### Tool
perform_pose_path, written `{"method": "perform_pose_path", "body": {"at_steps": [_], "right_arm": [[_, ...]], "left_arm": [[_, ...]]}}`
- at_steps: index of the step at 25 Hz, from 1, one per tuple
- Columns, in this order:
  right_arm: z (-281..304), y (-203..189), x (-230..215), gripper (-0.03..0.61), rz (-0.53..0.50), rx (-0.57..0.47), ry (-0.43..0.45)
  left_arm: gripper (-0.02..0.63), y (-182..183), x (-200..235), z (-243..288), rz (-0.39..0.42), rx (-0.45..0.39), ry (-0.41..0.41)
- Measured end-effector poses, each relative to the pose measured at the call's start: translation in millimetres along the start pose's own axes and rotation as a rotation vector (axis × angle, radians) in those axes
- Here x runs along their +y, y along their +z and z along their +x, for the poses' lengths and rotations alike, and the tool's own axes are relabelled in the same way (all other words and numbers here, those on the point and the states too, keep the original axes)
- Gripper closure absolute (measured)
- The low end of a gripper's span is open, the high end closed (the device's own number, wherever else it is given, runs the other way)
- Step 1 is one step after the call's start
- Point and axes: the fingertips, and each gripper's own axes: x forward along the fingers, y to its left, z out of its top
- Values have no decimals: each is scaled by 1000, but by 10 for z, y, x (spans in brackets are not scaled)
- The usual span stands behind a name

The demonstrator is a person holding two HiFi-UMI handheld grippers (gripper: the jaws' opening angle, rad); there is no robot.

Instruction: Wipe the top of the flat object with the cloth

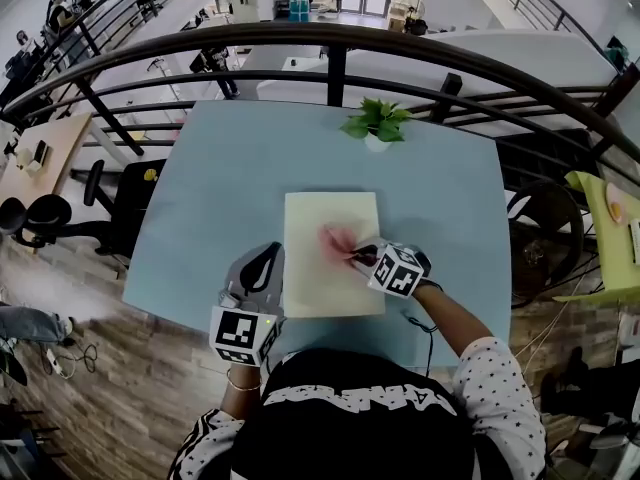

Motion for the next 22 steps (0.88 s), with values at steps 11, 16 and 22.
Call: {"method": "perform_pose_path", "body": {"at_steps": [11, 16, 22], "right_arm": [[-142, -3, 510, 560, -44, -15, 78], [-191, 13, 707, 560, -47, -27, 120], [-235, 27, 880, 560, -52, -44, 154]], "left_arm": [[614, 3, -152, 113, 5, 0, -51], [614, -2, -204, 156, 7, 4, -71], [614, -8, -217, 172, 9, 6, -78]]}}
